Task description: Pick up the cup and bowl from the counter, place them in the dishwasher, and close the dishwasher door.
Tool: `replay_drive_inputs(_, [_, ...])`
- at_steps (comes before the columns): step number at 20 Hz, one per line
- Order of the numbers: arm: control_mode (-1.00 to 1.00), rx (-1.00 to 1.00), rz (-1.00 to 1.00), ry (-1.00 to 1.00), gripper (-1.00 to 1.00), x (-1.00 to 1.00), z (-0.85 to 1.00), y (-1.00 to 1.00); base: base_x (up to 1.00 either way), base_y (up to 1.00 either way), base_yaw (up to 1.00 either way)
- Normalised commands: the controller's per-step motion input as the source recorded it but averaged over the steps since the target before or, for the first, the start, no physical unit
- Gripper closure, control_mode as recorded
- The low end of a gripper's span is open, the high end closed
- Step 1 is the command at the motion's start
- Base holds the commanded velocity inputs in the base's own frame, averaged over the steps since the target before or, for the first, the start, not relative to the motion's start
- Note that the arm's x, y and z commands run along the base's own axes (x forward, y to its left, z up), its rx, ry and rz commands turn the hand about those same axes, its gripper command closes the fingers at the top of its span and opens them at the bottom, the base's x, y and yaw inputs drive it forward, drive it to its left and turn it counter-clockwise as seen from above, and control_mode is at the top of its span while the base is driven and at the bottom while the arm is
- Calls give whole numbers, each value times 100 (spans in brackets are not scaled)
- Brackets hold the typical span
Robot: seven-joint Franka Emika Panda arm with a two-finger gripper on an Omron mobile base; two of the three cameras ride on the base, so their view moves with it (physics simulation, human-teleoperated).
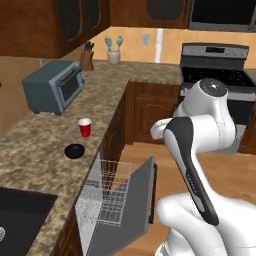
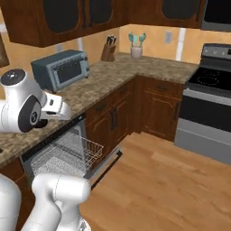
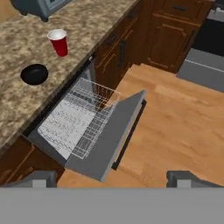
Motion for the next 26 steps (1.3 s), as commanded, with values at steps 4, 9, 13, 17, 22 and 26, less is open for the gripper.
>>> replay_drive_inputs(4, [100,0,0,0,-100,0,0,0,-73,11,-54])
replay_drive_inputs(9, [100,0,0,0,-100,0,0,0,-12,85,-17])
replay_drive_inputs(13, [100,0,0,0,-100,0,0,0,50,69,0])
replay_drive_inputs(17, [100,0,0,0,-100,0,0,0,43,30,24])
replay_drive_inputs(22, [100,0,0,0,-100,0,0,0,2,1,39])
replay_drive_inputs(26, [100,0,0,0,-100,0,0,0,3,-15,34])
